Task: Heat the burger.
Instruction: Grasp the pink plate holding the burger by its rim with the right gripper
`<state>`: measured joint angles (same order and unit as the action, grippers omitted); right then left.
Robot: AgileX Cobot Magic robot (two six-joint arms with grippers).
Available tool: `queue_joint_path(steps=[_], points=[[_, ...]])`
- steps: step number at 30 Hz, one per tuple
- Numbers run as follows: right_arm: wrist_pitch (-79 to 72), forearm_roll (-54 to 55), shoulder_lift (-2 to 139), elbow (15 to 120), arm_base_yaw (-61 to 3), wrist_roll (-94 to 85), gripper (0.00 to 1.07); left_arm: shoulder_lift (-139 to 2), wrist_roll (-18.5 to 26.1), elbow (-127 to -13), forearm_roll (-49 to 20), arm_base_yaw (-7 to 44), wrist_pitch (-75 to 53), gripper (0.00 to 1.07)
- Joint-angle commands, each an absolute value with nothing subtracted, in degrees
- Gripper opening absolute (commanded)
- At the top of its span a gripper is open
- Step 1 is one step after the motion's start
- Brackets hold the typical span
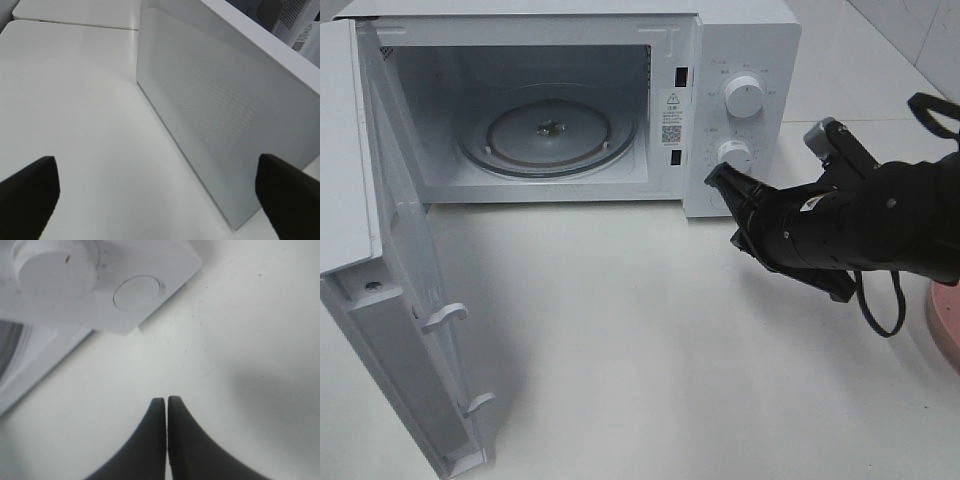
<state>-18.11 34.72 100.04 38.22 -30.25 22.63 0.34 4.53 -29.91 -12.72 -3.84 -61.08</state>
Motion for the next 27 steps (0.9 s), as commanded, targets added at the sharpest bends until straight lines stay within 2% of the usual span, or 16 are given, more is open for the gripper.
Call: queue_joint_path(steps=[1,6,8,15,22,27], points=[[-7.45,34.32,96.49,38.04,-28.07,6.93,0.01,1.38,4.64,-29.68,-12.83,-4.07,-61.19,1.00],[0.40,32.31,93.91,38.04,-25.27,-2.52,0.02,1.38,4.64,-29.68,-12.83,-4.07,-61.19,1.00],[5.33,27.56,91.79,38.10,-23.61,-6.30,0.02,1.38,4.64,-29.68,-12.83,-4.07,-61.19,1.00],[17.25,16.56,86.00,38.10,-20.68,-6.07,0.03,1.38,4.64,-29.68,-12.83,-4.07,-61.19,1.00],[28.30,12.15,81.42,38.10,-17.36,-6.07,0.05,1.38,4.64,-29.68,-12.83,-4.07,-61.19,1.00],[34.95,6.53,77.86,38.10,-11.97,-4.35,0.06,1.38,4.64,-29.68,-12.83,-4.07,-61.19,1.00]])
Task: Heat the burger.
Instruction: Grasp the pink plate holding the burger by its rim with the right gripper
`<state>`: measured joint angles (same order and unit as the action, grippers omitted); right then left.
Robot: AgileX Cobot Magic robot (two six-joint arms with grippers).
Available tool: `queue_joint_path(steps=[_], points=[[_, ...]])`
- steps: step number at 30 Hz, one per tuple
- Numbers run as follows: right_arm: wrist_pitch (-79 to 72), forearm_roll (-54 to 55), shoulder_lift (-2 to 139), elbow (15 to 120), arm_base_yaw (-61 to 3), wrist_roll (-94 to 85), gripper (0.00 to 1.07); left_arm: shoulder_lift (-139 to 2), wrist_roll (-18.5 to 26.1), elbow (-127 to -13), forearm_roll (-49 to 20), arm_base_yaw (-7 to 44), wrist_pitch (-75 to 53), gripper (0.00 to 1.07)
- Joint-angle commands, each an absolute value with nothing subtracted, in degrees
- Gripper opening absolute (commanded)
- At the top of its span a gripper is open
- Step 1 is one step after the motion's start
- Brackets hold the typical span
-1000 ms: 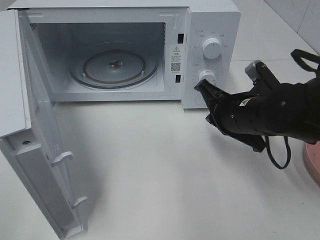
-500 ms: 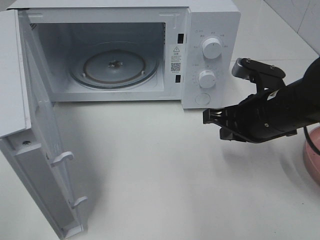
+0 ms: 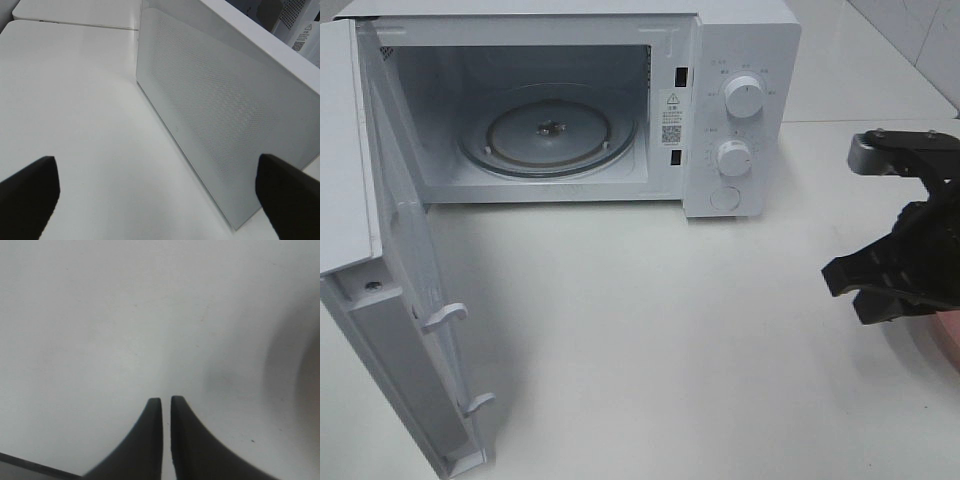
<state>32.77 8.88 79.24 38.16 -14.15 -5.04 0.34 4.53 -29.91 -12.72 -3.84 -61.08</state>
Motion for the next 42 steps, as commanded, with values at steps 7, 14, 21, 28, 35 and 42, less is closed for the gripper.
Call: queue_joint_path(steps=[7,14,21,28,35,42], points=[[36.90,2.46,75.17,38.10,-6.59,-2.92,0.10,1.38,4.64,-29.68,-12.83,-4.07,-61.19,1.00],[38.27,-2.98,74.94,38.10,-3.44,-0.34,0.31,1.38,4.64,-29.68,-12.83,-4.07,-61.19,1.00],[37.76,-7.79,74.94,38.10,-2.86,1.78,0.94,1.38,4.64,-29.68,-12.83,-4.07,-61.19,1.00],[34.55,-9.17,75.00,38.10,-2.86,1.78,0.98,1.38,4.64,-29.68,-12.83,-4.07,-61.19,1.00],[33.52,-10.20,76.49,38.10,-2.86,3.04,0.95,1.38,4.64,-29.68,-12.83,-4.07,-61.19,1.00],[31.68,-10.49,85.37,38.10,-2.86,3.27,0.89,1.38,4.64,-29.68,-12.83,-4.07,-61.19,1.00]])
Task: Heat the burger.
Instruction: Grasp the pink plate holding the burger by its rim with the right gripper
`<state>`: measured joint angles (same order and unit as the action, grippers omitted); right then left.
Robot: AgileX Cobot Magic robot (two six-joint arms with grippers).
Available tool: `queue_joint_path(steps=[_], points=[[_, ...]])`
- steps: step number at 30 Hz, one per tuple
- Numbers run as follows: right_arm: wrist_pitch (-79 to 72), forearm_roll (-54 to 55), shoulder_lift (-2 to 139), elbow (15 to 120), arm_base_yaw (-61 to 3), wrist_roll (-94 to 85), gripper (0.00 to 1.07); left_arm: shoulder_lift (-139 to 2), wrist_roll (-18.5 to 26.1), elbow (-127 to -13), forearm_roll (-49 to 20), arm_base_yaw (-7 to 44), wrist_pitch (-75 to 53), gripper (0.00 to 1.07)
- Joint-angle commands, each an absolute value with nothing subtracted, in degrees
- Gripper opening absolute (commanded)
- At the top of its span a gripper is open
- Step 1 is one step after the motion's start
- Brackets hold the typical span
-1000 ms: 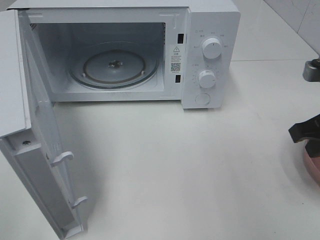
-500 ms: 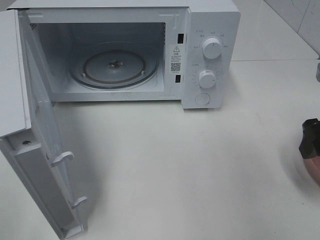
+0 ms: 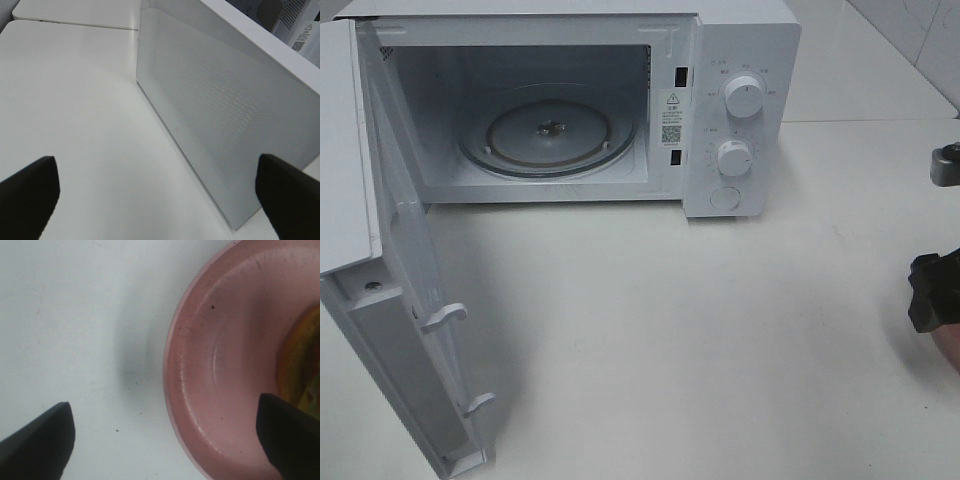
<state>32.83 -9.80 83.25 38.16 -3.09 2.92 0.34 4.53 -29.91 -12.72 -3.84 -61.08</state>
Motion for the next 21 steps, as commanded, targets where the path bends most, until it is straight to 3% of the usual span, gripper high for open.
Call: queue_joint_path(steps=[1,21], points=[[31.23,-10.49,86.06,38.10,-2.86,3.27,0.88,1.38,4.64,-29.68,-12.83,-4.07,-61.19,1.00],[24.35,-11.69,95.86,38.10,-0.86,3.44,0.82,1.38,4.64,-29.68,-12.83,-4.07,-61.19,1.00]])
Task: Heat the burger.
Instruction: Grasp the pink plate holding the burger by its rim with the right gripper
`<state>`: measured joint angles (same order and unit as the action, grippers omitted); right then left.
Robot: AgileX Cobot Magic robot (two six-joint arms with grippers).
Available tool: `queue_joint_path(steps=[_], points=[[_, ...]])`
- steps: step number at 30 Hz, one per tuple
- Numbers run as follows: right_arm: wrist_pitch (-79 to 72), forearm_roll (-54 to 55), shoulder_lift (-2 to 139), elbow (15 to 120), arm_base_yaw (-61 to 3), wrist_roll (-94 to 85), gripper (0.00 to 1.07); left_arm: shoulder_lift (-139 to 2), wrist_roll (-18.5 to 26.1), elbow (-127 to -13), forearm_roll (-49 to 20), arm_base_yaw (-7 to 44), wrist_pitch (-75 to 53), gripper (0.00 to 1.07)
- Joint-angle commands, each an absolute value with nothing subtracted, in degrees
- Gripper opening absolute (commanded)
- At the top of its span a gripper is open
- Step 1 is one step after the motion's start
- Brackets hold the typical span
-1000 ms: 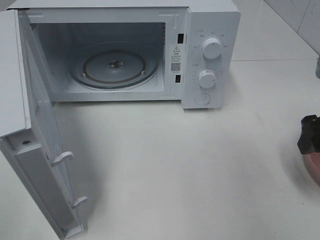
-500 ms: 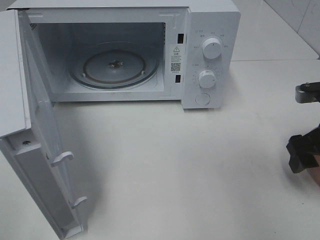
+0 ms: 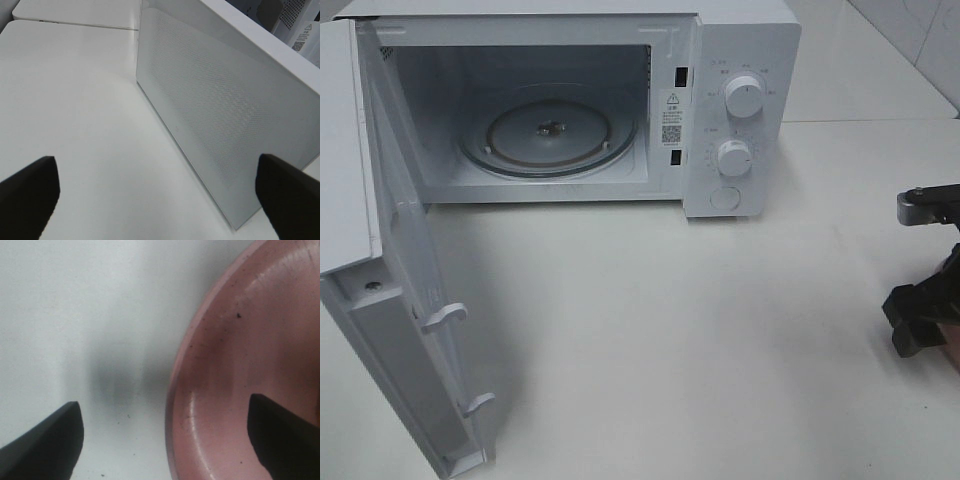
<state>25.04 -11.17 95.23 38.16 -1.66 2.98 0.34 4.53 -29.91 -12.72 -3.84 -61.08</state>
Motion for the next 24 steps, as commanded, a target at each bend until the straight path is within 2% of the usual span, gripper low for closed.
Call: queue_joint_path(steps=[1,10,15,16,17,19,22,24], points=[[24.18,-11.69,96.14,38.10,-0.80,3.44,0.81,1.38,4.64,-29.68,-12.83,-4.07,-61.19,1.00],[23.43,-11.69,98.66,38.10,-0.80,3.44,0.78,1.38,4.64,-29.68,-12.83,-4.07,-61.19,1.00],[23.61,-11.69,98.95,38.04,-0.80,3.44,0.70,1.38,4.64,-29.68,-12.83,-4.07,-61.19,1.00],[23.61,-11.69,98.95,38.04,-0.80,3.44,0.65,1.38,4.64,-29.68,-12.83,-4.07,-61.19,1.00],[23.61,-11.69,98.95,38.04,-0.80,3.44,0.65,1.38,4.64,-29.68,-12.83,-4.07,-61.19,1.00],[24.01,-11.80,98.95,38.04,-0.80,3.44,0.50,1.38,4.64,-29.68,-12.83,-4.07,-61.19,1.00],[24.12,-11.97,98.95,38.04,-0.80,3.44,0.45,1.38,4.64,-29.68,-12.83,-4.07,-61.19,1.00],[24.29,-11.97,98.95,38.04,-0.80,3.44,0.30,1.38,4.64,-29.68,-12.83,-4.07,-61.19,1.00]])
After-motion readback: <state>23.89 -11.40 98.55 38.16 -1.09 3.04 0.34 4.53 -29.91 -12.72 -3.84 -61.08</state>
